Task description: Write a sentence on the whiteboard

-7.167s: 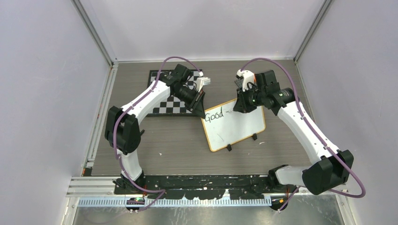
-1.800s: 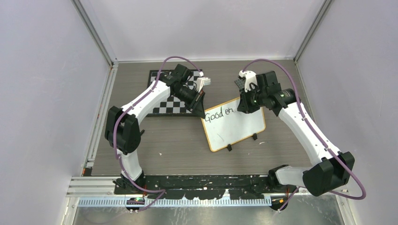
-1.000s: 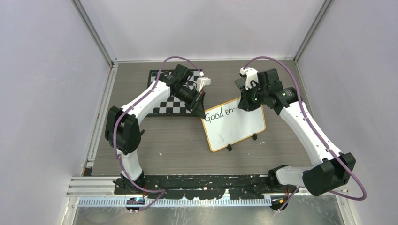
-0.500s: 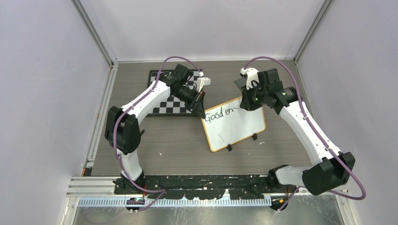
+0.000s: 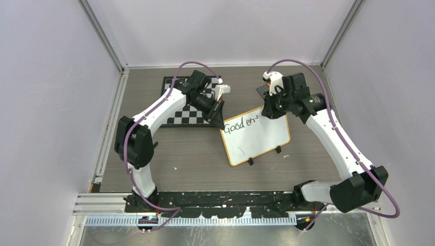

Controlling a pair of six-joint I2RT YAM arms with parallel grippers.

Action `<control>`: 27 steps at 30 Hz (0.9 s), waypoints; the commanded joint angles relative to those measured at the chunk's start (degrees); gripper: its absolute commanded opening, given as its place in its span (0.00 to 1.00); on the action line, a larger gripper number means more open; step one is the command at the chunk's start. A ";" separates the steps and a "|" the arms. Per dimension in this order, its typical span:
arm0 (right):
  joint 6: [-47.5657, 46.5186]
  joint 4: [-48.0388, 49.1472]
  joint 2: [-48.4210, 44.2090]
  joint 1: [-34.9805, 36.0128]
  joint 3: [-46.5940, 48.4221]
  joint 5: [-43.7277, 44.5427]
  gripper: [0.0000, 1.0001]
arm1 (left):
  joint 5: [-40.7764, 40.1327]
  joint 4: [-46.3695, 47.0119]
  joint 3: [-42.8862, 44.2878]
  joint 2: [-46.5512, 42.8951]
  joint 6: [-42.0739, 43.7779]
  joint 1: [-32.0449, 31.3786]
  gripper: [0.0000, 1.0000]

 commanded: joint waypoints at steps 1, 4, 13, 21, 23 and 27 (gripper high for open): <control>0.66 3.05 0.35 -0.04 2.50 -1.49 0.00 | 1.40 0.07 0.78 -0.45 0.16 -0.54 0.01; 0.66 2.91 0.48 0.55 2.11 -1.96 0.00 | 1.40 0.04 0.78 -0.38 0.18 -0.54 0.01; -0.38 2.26 0.12 0.83 -0.44 -1.38 0.00 | 1.31 0.07 0.69 -0.36 0.18 -0.48 0.01; -0.78 1.92 -0.91 0.82 -2.72 -0.85 0.00 | 1.22 -0.02 0.78 -0.01 0.30 -0.52 0.01; -0.96 1.79 -1.11 0.81 -3.06 -0.43 0.00 | 1.22 -0.03 0.87 0.00 0.29 -0.54 0.01; -1.39 1.58 -1.44 0.85 -3.35 0.19 0.00 | 1.31 -0.02 0.79 0.09 0.34 -0.53 0.01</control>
